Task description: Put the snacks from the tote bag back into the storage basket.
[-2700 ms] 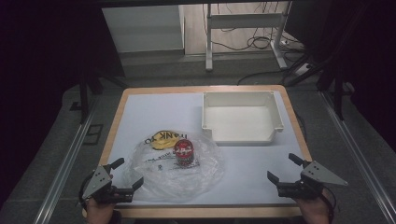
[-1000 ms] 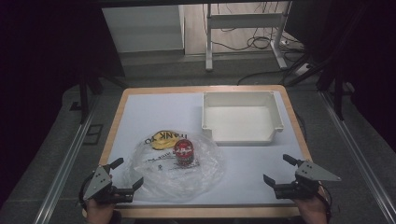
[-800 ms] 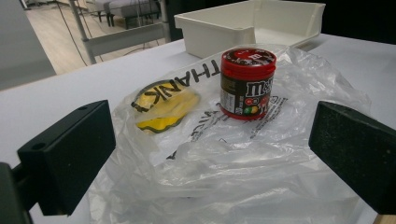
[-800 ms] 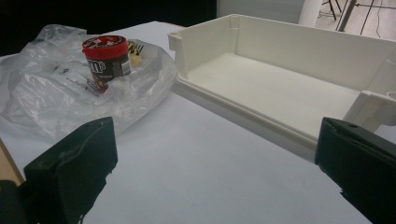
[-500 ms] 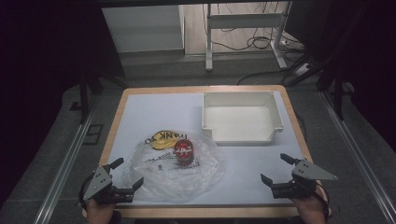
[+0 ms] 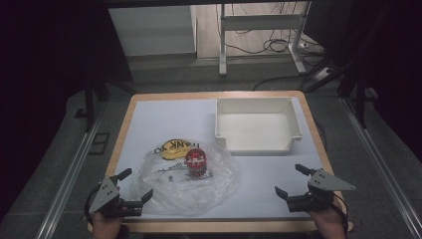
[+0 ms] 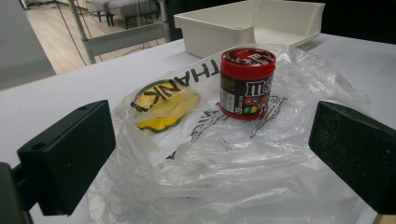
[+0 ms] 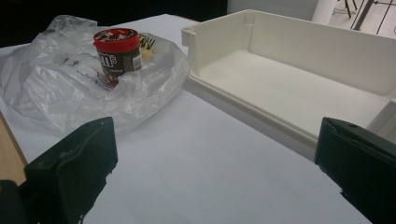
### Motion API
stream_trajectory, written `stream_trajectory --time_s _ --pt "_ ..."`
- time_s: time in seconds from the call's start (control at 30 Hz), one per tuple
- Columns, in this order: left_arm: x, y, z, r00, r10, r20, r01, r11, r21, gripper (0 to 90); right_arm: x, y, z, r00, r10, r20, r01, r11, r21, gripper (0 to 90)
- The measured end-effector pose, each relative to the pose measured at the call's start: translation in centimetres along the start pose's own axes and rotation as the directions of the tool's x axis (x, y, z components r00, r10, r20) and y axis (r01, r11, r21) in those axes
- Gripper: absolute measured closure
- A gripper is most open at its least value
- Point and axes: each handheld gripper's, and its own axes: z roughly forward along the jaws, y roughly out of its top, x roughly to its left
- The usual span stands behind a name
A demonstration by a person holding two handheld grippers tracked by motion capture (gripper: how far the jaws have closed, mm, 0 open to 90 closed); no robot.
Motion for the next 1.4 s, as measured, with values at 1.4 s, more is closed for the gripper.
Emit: stream_trajectory --time_s 1.4 --pt "0.0 0.0 0.1 1.0000 -0.008 0.004 0.008 0.9999 0.012 0.6 1.1 1.6 2.2 0.9961 0.012 -0.088 -0.009 1.000 0.028 0.0"
